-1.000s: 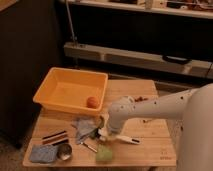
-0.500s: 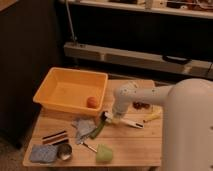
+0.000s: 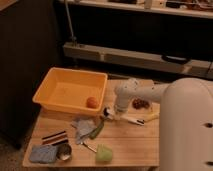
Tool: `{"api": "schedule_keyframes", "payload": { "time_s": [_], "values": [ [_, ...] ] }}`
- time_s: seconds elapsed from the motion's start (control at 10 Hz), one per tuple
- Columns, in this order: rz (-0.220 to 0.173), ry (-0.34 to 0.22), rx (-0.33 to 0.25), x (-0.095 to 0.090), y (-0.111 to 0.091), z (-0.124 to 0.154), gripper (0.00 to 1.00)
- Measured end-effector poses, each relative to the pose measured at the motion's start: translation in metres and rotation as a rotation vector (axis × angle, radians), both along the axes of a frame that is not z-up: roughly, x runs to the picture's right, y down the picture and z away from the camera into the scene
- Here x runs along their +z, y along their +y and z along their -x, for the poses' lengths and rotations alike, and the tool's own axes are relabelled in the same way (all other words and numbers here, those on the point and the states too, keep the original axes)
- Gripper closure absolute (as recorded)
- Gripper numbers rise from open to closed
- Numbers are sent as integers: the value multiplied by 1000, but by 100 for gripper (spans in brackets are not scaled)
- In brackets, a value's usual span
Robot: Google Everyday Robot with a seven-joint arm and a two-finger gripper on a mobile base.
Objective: Wipe table surface with brush
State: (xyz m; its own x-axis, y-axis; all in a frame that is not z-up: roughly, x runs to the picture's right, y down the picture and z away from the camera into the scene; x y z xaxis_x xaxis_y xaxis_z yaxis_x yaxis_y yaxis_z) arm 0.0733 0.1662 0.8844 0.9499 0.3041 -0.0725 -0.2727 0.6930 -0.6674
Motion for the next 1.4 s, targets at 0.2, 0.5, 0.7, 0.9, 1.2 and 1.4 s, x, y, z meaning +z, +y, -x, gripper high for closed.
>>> {"api": "schedule_keyframes", "payload": {
  "time_s": [0.2,0.5,0.7,0.9,1.2,1.4],
  "values": [
    [0,33,21,1,-1,-12,100],
    [13,103,132,-2,-1,-69,100],
    [25,131,224,-16,7,-125,100],
    [37,149,262,-29,20,-158,100],
    [74,132,230,-49,50,-162,100],
    [101,94,179,-70,78,-130,100]
  ]
}}
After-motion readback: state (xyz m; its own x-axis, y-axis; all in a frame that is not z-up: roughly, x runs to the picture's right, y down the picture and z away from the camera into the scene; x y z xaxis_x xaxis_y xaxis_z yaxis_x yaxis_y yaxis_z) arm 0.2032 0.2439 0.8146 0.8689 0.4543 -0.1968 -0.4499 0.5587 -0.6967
